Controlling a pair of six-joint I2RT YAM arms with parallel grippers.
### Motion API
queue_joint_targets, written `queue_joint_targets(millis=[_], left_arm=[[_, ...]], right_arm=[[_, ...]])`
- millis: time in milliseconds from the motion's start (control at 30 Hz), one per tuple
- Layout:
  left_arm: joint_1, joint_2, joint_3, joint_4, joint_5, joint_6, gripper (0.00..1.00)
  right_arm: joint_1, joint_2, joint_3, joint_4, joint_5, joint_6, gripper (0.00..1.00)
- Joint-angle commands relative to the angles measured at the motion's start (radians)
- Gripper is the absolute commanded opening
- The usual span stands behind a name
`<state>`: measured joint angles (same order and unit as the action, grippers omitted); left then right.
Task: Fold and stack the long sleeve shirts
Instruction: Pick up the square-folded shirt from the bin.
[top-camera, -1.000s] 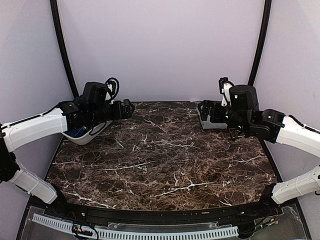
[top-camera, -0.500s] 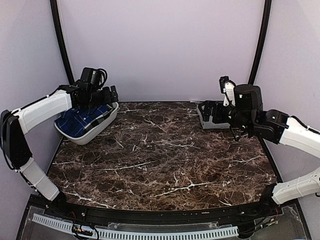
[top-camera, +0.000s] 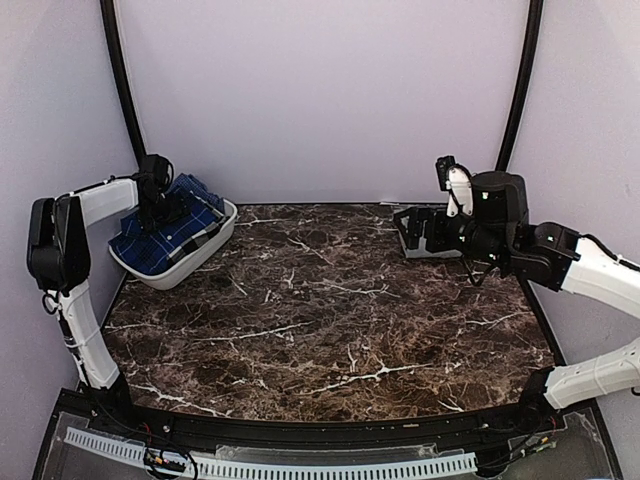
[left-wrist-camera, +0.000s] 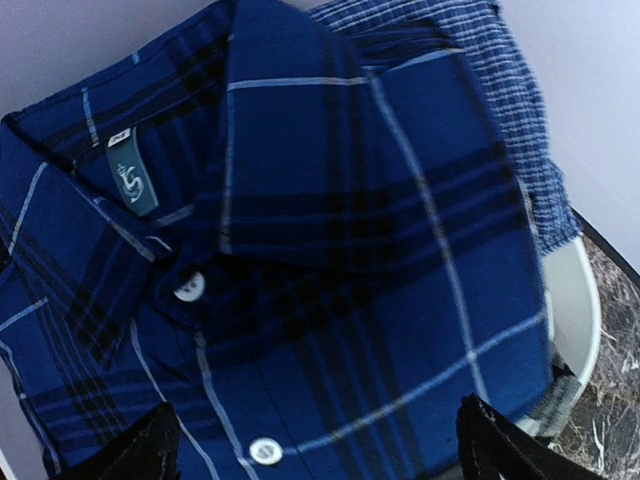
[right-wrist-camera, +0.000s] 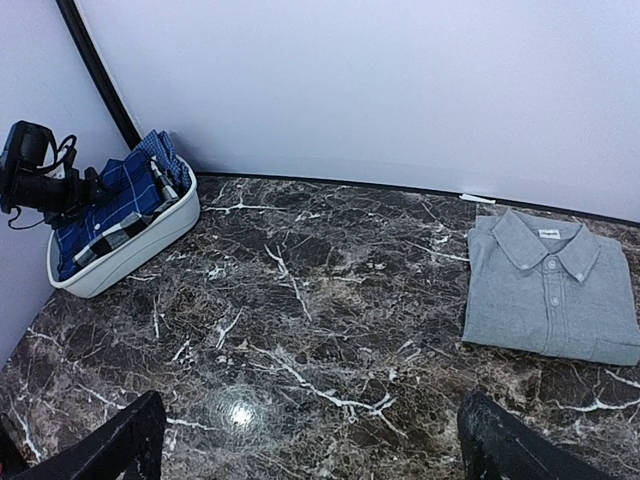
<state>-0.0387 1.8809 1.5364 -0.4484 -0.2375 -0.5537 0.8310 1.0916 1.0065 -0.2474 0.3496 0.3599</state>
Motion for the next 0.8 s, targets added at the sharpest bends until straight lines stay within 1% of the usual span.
queue_joint_targets(millis=[0,33,67,100,167,200,233,267,300,333,367,400,433,467,500,533,567,633,767], left_arm=[[0.090,0.043,0.030,0.033,0.090,-0.038,0.90],[0.106,0.054,0.040,0.039,0.101,-0.036,0.87],[0.112,0.079,0.046,0.038,0.117,-0.032,0.81],[0.119,0.102,0.064,0.034,0.120,-0.031,0.78],[0.125,0.121,0.078,0.028,0.123,-0.026,0.66],[0.126,0.124,0.079,0.032,0.121,-0.025,0.63],[0.127,0.128,0.081,0.033,0.120,-0.023,0.55],[0.128,0.128,0.081,0.034,0.121,-0.022,0.51],[0.128,0.129,0.085,0.034,0.121,-0.019,0.45],[0.128,0.129,0.088,0.033,0.122,-0.016,0.42],[0.128,0.127,0.095,0.030,0.121,-0.012,0.33],[0.128,0.127,0.102,0.026,0.122,-0.011,0.29],[0.128,0.124,0.104,0.025,0.125,-0.006,0.22],[0.128,0.121,0.105,0.026,0.126,-0.004,0.19],[0.128,0.116,0.105,0.027,0.133,0.000,0.12],[0.128,0.113,0.105,0.028,0.137,0.002,0.09],[0.128,0.105,0.104,0.027,0.143,0.003,0.02],[0.128,0.090,0.098,0.030,0.151,0.004,0.00],[0.128,0.035,0.087,0.037,0.158,0.008,0.00]], right_arm=[[-0.006,-0.024,-0.020,0.027,-0.028,-0.003,0.99],[-0.007,-0.023,-0.020,0.027,-0.030,-0.001,0.99],[-0.006,-0.023,-0.020,0.027,-0.031,0.000,0.99],[-0.007,-0.022,-0.019,0.027,-0.035,0.002,0.99],[-0.006,-0.020,-0.017,0.025,-0.042,0.003,0.99],[-0.007,-0.020,-0.017,0.025,-0.045,0.006,0.99],[-0.006,-0.018,-0.016,0.026,-0.048,0.009,0.99],[-0.006,-0.018,-0.016,0.026,-0.051,0.010,0.99],[-0.006,-0.018,-0.015,0.025,-0.054,0.011,0.99],[-0.006,-0.017,-0.015,0.026,-0.057,0.011,0.99],[-0.006,-0.018,-0.013,0.027,-0.059,0.013,0.99],[-0.006,-0.016,-0.013,0.027,-0.061,0.013,0.99],[-0.006,-0.014,-0.011,0.027,-0.062,0.013,0.99],[-0.006,-0.013,-0.010,0.028,-0.064,0.013,0.99],[-0.007,-0.011,-0.009,0.029,-0.064,0.013,0.99],[-0.006,-0.009,-0.007,0.029,-0.064,0.013,0.98],[-0.007,-0.007,-0.006,0.029,-0.066,0.013,0.98],[-0.007,-0.004,-0.006,0.030,-0.067,0.013,0.99],[-0.006,0.002,-0.002,0.032,-0.070,0.013,0.99]])
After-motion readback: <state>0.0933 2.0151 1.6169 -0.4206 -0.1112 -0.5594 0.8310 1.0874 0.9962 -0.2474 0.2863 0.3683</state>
